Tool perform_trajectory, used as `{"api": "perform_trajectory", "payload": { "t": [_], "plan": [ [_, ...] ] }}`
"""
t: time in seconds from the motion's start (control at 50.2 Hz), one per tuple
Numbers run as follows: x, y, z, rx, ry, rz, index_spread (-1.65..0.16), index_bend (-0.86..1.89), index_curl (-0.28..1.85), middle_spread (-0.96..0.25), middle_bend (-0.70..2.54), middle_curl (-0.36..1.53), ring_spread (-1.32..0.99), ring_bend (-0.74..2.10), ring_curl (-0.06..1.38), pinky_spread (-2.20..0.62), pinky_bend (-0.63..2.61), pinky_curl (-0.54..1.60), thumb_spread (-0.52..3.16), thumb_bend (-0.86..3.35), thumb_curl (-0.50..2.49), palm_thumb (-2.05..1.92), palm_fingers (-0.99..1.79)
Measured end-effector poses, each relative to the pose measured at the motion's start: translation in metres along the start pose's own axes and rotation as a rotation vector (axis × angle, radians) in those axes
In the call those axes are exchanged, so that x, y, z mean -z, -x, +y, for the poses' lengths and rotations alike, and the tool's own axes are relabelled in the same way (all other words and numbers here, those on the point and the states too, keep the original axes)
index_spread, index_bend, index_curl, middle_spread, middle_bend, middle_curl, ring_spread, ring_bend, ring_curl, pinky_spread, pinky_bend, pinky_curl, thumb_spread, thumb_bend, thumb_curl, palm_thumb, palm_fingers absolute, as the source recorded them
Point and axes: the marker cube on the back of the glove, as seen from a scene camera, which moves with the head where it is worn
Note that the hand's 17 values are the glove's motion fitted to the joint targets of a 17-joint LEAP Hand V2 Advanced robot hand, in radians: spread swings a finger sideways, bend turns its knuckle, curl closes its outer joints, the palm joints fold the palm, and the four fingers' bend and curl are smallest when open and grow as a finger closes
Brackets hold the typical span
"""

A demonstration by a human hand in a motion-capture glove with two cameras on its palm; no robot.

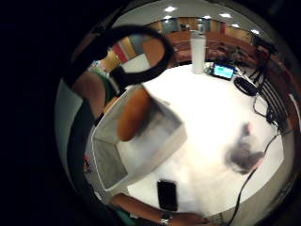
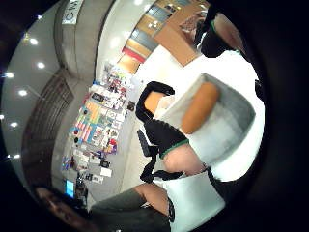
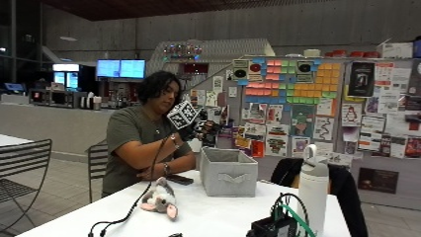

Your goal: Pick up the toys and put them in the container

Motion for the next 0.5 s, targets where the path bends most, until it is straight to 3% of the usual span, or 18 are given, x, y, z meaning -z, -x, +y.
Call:
{"api": "perform_trajectory", "payload": {
  "t": [0.159,0.339,0.498],
  "plan": [
    [0.046,-0.101,0.023,-0.124,0.032,0.121,-0.38,0.43,0.59,-0.12,0.21,0.26,-0.23,0.55,0.31,-0.21,0.96,0.33,1.16,-0.02,0.39,0.03,0.39],
    [0.061,-0.209,0.052,-0.189,0.322,0.139,-0.39,0.45,0.6,-0.13,0.24,0.29,-0.21,0.47,0.29,-0.15,0.9,0.31,1.17,-0.02,0.37,0.01,0.33],
    [0.045,-0.286,0.07,-0.175,0.499,0.297,-0.4,0.42,0.6,-0.11,0.2,0.31,-0.16,0.27,0.26,-0.07,0.93,0.33,1.12,-0.02,0.37,0.05,0.01]
  ]
}}
